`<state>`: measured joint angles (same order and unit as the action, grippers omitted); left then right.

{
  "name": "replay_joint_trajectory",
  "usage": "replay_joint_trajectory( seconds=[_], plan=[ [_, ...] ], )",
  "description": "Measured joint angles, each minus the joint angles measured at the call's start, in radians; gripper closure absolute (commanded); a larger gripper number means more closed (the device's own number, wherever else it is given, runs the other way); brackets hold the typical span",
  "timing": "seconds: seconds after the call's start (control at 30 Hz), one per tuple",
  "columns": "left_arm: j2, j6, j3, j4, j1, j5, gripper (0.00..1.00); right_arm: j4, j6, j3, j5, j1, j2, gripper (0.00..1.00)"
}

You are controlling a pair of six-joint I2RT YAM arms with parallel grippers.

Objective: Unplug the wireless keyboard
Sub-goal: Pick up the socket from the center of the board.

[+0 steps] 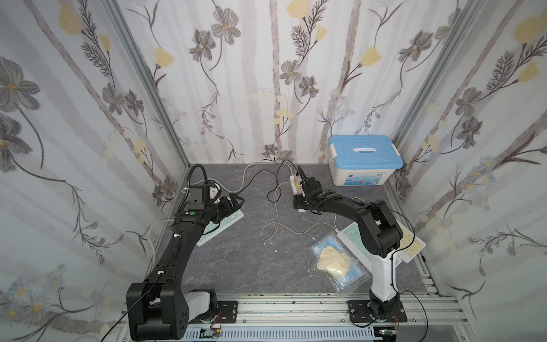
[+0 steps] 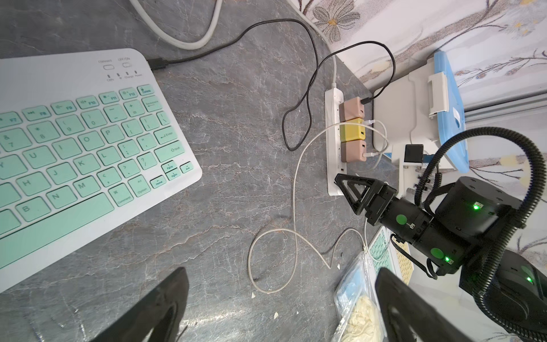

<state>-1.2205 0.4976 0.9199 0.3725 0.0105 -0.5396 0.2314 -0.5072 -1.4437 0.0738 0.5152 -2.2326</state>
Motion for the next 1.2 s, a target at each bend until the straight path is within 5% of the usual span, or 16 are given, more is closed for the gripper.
replay_joint_trajectory(
  seconds=[0.73, 1.2],
  plan=[
    [-0.005, 0.008, 0.0, 0.0, -0.001, -0.011, 0.0, 0.17, -0.007, -0.195, 0.095, 0.024, -0.149, 0.5],
    [-0.005, 0.008, -0.001, 0.0, -0.001, -0.011, 0.0, 0.157, 0.027, -0.087, 0.074, 0.03, -0.069, 1.0]
  ],
)
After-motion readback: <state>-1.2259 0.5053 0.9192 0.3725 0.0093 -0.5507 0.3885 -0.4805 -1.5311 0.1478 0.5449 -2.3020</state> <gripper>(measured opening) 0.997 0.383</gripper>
